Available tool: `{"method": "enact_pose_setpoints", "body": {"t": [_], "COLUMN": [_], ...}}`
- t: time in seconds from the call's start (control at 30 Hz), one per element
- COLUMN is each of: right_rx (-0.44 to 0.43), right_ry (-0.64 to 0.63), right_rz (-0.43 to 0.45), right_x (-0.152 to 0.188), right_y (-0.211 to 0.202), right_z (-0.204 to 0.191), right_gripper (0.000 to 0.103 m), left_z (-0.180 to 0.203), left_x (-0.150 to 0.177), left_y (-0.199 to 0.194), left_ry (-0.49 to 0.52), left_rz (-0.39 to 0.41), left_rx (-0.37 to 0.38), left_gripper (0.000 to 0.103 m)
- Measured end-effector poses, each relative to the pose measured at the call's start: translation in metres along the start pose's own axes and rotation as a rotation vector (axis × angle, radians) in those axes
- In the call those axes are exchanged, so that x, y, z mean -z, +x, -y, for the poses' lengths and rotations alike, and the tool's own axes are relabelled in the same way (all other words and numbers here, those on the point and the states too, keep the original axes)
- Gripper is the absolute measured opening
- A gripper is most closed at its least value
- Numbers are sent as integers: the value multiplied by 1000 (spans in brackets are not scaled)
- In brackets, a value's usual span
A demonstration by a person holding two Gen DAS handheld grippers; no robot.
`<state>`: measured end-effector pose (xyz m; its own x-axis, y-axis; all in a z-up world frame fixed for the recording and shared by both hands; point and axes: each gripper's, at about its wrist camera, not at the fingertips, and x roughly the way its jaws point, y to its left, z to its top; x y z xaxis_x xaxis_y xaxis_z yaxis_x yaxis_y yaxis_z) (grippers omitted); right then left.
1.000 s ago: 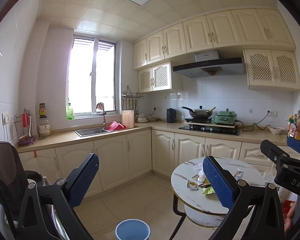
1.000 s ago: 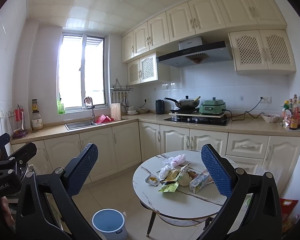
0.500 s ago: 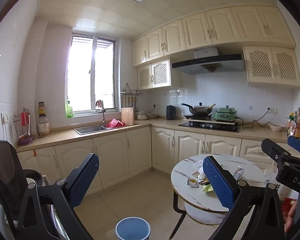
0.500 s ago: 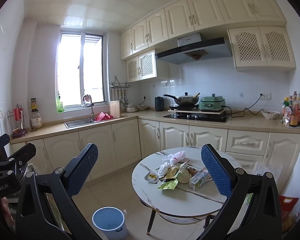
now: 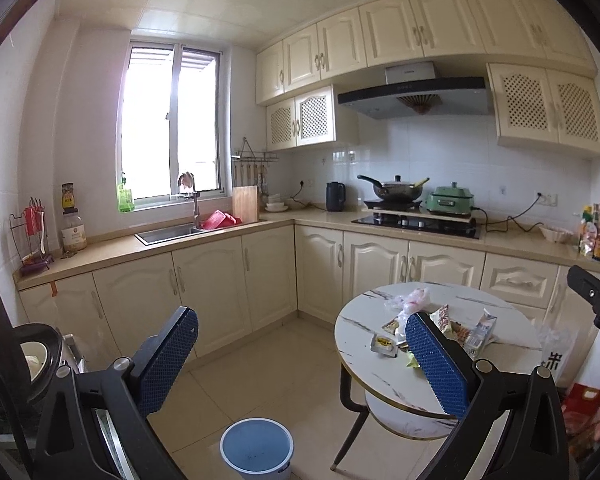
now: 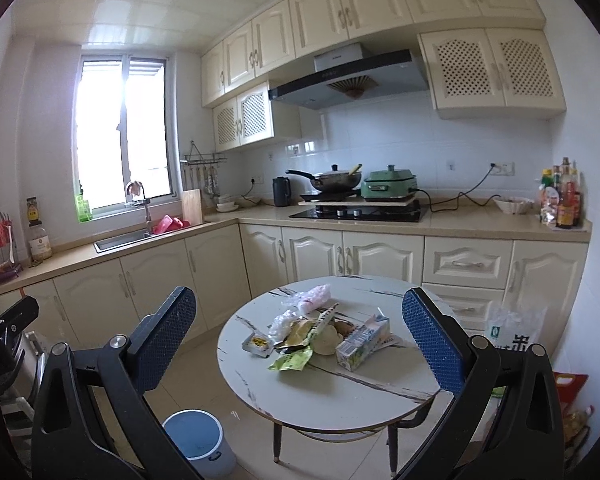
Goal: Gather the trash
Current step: 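Move both tools to the table and close the right gripper on the milk carton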
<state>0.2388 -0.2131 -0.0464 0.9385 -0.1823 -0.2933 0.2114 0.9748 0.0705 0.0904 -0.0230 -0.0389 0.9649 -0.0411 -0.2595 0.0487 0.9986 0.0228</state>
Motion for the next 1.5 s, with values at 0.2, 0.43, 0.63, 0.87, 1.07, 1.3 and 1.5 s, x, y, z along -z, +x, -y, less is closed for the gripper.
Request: {"method": "enact_pose_setpoints", "body": {"t": [0.2,0.43,0.63,0.87,1.07,1.3,1.5], "right_rx": [67,119,145,191,228,167,73], "right_ry": [51,96,130,218,227,223,221], "right_rz": [-105,-294,-425,-497,-588,-598,-596], "right_x": [30,81,108,113,125,133,137], "right_y": [57,137,209,293,345,341,332], "right_z": [48,86,91,90,102,128,144], "right_gripper": [103,103,103,103,103,82,39], "left_z": [18,46,54,49,55,46,61], "left_x": [7,4,0,-8,-7,3,6], "left_y": [83,176,261,360,433,506,546], "left_ry": [32,90,115,100,93,44,70], "left_rz": [-133,-270,-349,-401,-443,-550,-586], "left_rx": [54,87,109,110,147,203,242], "left_gripper": [102,102,102,102,102,102,98]}}
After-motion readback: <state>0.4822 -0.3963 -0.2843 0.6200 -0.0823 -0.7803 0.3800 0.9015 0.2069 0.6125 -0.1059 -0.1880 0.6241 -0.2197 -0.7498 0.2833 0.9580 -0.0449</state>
